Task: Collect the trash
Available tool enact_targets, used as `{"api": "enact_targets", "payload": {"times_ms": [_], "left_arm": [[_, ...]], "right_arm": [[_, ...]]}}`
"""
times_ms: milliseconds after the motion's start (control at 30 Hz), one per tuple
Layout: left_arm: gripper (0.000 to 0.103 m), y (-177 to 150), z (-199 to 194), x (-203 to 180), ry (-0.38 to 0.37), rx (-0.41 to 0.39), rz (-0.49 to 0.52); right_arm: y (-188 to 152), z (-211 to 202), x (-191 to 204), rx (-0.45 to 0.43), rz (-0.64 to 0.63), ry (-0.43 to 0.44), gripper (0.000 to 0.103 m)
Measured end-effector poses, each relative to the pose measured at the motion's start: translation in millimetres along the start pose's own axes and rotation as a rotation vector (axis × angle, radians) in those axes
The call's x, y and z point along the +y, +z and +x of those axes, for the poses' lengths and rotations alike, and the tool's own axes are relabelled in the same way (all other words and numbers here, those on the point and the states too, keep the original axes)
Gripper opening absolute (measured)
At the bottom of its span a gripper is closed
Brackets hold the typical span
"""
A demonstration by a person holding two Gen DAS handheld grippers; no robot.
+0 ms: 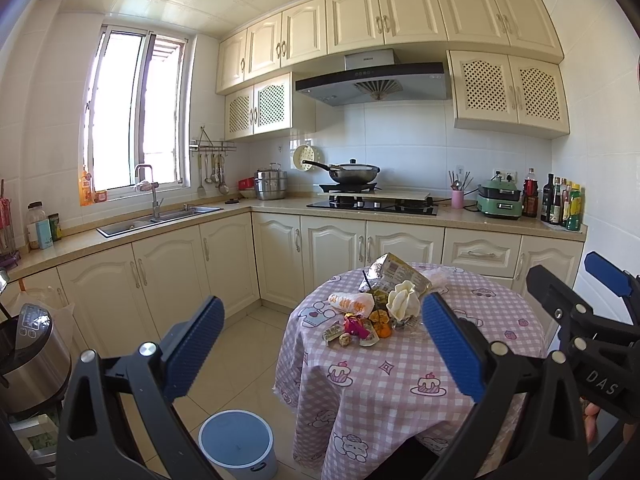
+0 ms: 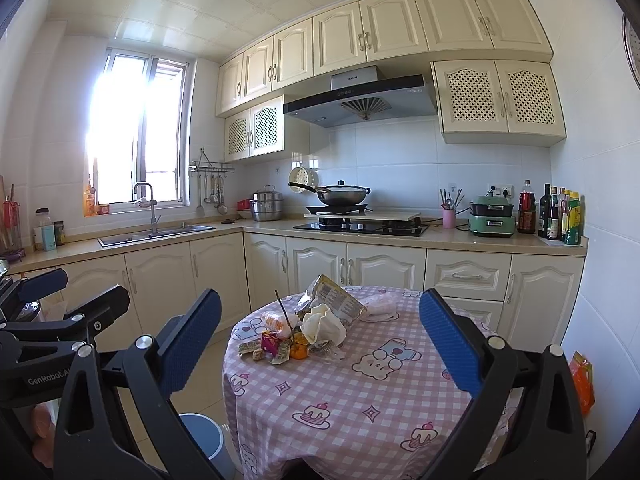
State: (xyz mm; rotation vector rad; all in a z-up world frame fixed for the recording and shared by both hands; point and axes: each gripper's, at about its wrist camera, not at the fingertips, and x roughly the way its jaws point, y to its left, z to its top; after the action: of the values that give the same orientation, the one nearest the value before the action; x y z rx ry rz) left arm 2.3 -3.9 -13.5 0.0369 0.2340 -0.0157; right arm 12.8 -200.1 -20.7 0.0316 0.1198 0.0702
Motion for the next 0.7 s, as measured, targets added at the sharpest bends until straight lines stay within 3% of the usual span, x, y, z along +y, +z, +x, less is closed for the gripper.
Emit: {"api": "enact_targets", "payload": {"times_ms": [433,700], "left_arm": [[0.097,-1.9,3.4,1.4,-0.002,0.008,-0.003],[0.097,-3.9,29.0,5.5,0.020,0.059,0.004]], "right_arm": [[-0.4,2.2,0.8,0.011,-0.001,0.007,0.096],[-6.5,31.5,-4.1,0.062,0.012,0.027,0.096]]}}
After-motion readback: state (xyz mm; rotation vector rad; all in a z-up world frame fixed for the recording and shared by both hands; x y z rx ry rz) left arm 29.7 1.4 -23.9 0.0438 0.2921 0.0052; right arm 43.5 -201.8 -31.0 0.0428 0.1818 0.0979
